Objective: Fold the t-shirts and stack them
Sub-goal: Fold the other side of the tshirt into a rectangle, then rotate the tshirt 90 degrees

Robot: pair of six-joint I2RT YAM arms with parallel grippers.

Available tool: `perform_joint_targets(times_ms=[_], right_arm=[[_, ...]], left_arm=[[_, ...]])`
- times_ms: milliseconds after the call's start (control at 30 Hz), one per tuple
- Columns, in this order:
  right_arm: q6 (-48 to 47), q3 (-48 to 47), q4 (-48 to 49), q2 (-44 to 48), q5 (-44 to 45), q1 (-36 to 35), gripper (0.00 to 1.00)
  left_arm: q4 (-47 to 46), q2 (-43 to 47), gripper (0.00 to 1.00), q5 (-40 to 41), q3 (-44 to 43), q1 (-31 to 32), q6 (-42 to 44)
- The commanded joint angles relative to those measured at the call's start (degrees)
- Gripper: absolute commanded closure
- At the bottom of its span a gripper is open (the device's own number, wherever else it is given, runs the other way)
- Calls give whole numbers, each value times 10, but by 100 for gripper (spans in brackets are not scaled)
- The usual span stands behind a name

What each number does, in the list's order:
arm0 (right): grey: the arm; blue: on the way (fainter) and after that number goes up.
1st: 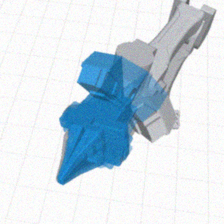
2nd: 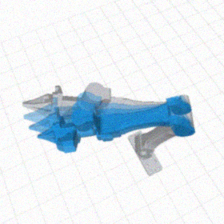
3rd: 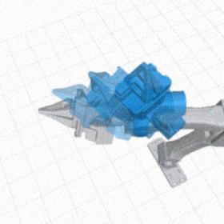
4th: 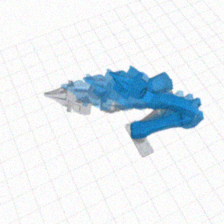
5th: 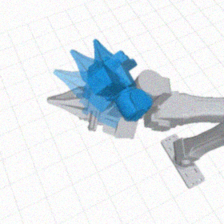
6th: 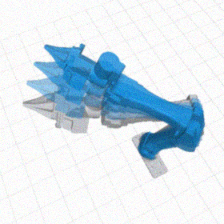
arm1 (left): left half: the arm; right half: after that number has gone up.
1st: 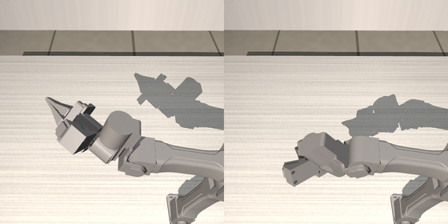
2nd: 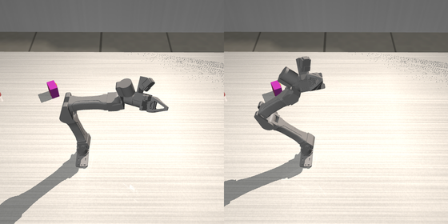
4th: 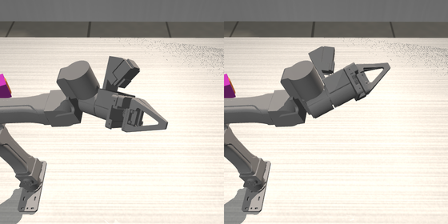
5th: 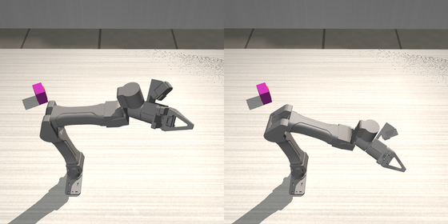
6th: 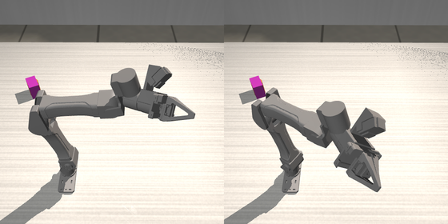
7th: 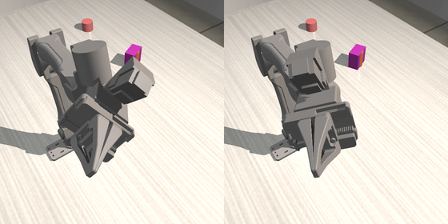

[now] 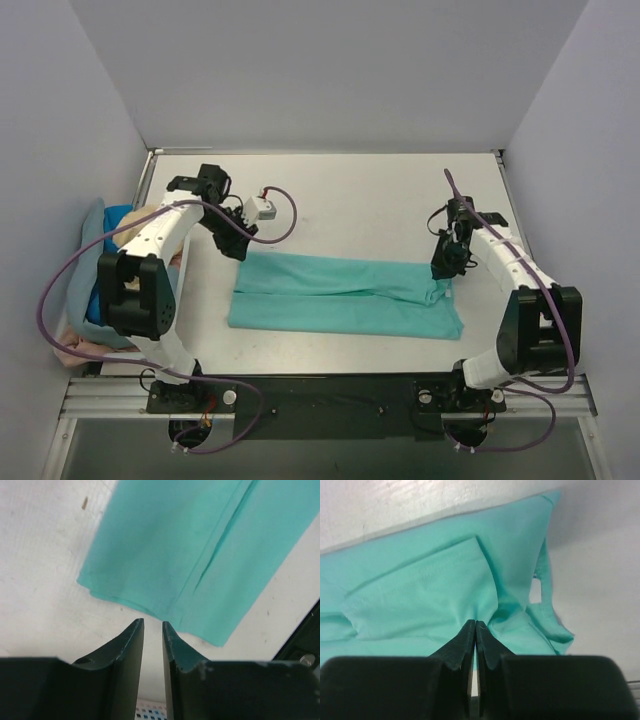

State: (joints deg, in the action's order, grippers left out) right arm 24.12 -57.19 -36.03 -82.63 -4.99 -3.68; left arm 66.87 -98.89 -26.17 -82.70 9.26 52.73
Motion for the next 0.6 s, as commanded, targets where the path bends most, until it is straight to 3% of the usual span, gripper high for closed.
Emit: perform_joint_targets(times_ms=[0,167,367,567], right_arm=[[29,-13,22,-57,-13,31,100],[37,-18,69,-147,-9,57,100],[39,-83,67,-248,0,75,100],[33,-210,47,-331,-24,75,100]], left_arm=[[-148,-12,70,16,37,45,-133],[-260,-18,69,87,133,78,-158],[-238,-3,70,136,212,74,-112],[-174,62,69,98,245,75,-91]])
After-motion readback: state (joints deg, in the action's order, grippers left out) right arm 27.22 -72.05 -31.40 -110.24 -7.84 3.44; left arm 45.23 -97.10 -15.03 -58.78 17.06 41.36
